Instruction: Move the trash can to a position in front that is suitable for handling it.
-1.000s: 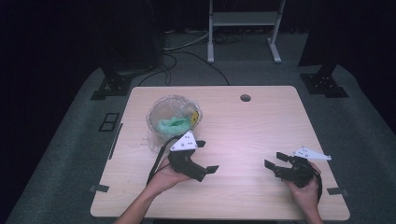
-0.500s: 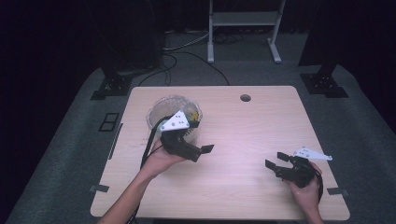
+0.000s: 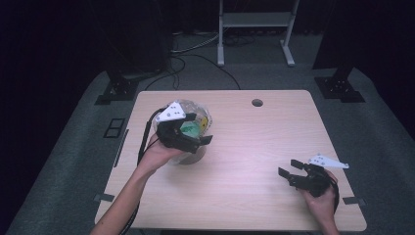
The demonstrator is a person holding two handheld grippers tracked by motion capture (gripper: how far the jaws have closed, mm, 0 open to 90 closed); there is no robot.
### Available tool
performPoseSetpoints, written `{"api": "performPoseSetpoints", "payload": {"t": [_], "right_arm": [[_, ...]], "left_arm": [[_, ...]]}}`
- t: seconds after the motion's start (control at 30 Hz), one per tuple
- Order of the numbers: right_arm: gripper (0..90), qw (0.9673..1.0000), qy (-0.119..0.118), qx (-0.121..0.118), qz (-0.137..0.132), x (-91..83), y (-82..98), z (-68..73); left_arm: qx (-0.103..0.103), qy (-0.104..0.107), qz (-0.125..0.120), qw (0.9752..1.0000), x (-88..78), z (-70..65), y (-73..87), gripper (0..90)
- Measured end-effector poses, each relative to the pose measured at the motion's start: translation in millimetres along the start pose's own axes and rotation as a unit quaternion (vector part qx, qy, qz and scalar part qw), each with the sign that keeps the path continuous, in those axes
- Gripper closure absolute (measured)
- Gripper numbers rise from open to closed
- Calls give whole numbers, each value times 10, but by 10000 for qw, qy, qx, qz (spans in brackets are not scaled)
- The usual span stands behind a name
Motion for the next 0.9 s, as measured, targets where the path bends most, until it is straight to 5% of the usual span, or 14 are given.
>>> {"api": "performPoseSetpoints", "payload": {"t": [0.47,0.9], "right_arm": [[275,10000,-1,-47,-15,-2,-2,19],[276,10000,-1,-47,-2,5,4,28]], "left_arm": [[-272,-525,-114,9982,-260,372,33,27],[-371,-806,-149,9959,-433,554,75,30]]}}
Point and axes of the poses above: each handheld gripper's, and its own axes: x roughly forward along the jaws, y roughly out of its underside, z roughly to its left, the point moved 6 cm from there along x, roughly forward along the jaws, and after that the axes turned 6 degrees about y, right-handed, at the moved point
